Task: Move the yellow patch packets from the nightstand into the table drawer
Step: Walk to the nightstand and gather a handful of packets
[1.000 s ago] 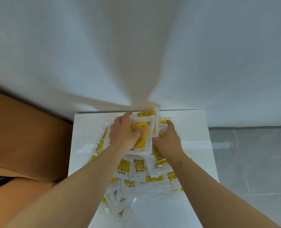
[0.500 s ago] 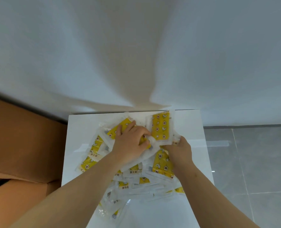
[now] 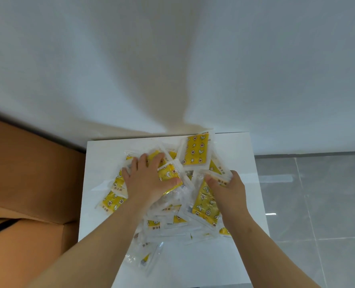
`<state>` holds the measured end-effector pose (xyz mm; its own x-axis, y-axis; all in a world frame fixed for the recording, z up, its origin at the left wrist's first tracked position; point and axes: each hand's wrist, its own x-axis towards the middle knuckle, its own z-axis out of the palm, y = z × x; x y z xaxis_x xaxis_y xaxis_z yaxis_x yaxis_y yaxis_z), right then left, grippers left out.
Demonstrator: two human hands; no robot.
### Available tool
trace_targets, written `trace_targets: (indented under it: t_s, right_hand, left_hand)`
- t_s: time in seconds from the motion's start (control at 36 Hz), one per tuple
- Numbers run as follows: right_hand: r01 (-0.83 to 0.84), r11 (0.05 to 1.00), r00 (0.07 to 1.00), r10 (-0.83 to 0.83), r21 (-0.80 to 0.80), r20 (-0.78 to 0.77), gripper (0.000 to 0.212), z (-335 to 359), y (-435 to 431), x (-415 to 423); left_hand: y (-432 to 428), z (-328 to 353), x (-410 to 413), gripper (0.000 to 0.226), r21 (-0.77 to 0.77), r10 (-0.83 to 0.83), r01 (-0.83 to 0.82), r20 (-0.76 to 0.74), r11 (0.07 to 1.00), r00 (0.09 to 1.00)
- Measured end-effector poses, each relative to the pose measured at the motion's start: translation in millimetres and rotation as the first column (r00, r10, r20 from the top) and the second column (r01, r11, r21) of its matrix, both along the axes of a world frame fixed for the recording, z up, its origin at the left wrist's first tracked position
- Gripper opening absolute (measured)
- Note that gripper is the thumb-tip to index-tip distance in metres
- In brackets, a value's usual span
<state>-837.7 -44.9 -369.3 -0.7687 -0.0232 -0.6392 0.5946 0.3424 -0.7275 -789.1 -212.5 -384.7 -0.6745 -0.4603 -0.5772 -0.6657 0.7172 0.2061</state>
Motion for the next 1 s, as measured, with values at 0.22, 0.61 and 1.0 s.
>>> trace_targets:
  t_s: [0.22, 0.61, 1.0]
  right_hand:
    - [0.019, 0.998, 1.000, -0.019, -0.055, -0.001, 0.018, 2.3, -1.7, 4.4]
    - [0.121, 0.959, 0.990, -0.099, -0.256, 0.099, 0.015, 47.2, 12.3, 43.5]
    - [0.321, 0.852, 0.946, -0.271, -0.413, 0.178, 0.022, 162.8, 44.5, 122.8]
  left_hand:
    - [-1.4, 14.9, 5.5, 0.077, -0.091, 0.088, -0.084, 0.040, 0.992, 0.995]
    - [-2.2, 76.5, 48.0, 0.019, 0.764, 0.765, -0.552, 0.122, 0.335, 0.633]
    - [30.5, 186.9, 112.2, 0.018, 0.886, 0.766, -0.463, 0.288, 0.014, 0.575]
